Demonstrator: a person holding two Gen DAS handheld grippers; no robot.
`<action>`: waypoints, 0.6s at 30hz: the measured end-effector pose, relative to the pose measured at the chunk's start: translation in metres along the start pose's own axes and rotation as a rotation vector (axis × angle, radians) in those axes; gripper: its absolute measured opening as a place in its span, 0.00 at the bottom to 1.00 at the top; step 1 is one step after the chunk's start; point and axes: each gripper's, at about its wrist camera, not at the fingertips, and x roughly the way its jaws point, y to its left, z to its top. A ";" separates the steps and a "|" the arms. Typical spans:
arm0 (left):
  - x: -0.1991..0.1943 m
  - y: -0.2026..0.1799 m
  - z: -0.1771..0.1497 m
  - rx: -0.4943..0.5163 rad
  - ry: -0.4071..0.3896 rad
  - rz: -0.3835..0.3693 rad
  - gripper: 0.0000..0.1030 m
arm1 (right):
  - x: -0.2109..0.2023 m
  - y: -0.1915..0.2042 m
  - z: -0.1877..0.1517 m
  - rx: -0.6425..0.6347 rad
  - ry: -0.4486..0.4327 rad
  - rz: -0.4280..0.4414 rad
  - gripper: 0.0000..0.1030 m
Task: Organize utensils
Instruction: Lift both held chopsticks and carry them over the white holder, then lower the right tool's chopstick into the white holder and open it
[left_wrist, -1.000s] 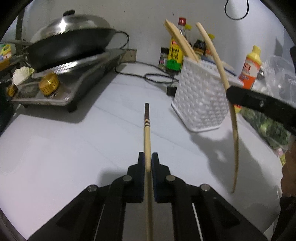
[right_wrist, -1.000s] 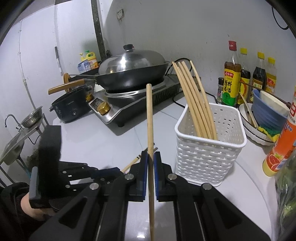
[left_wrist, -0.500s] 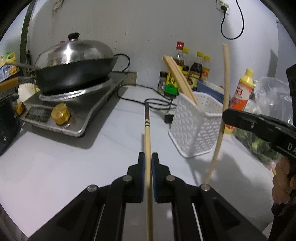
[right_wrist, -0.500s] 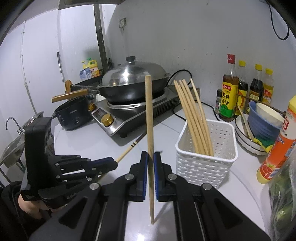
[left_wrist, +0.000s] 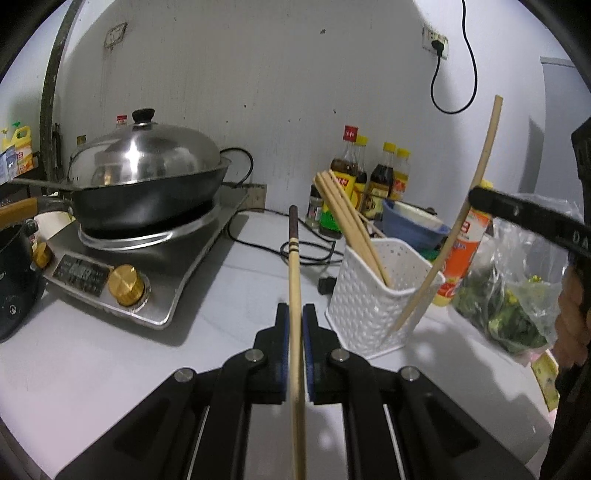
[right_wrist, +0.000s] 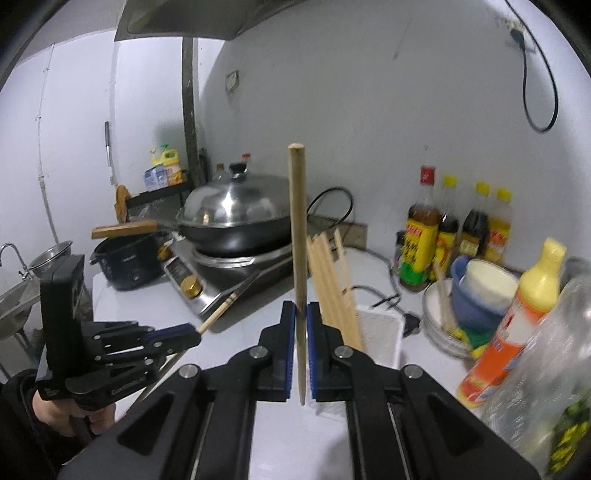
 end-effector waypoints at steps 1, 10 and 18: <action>0.000 0.001 0.003 -0.002 -0.006 -0.003 0.06 | -0.002 -0.002 0.004 -0.004 -0.006 -0.007 0.06; -0.001 0.009 0.024 -0.016 -0.053 -0.022 0.06 | -0.014 -0.011 0.049 -0.053 -0.063 -0.069 0.06; 0.003 0.011 0.035 -0.026 -0.080 -0.029 0.06 | -0.001 -0.021 0.062 -0.067 -0.038 -0.098 0.06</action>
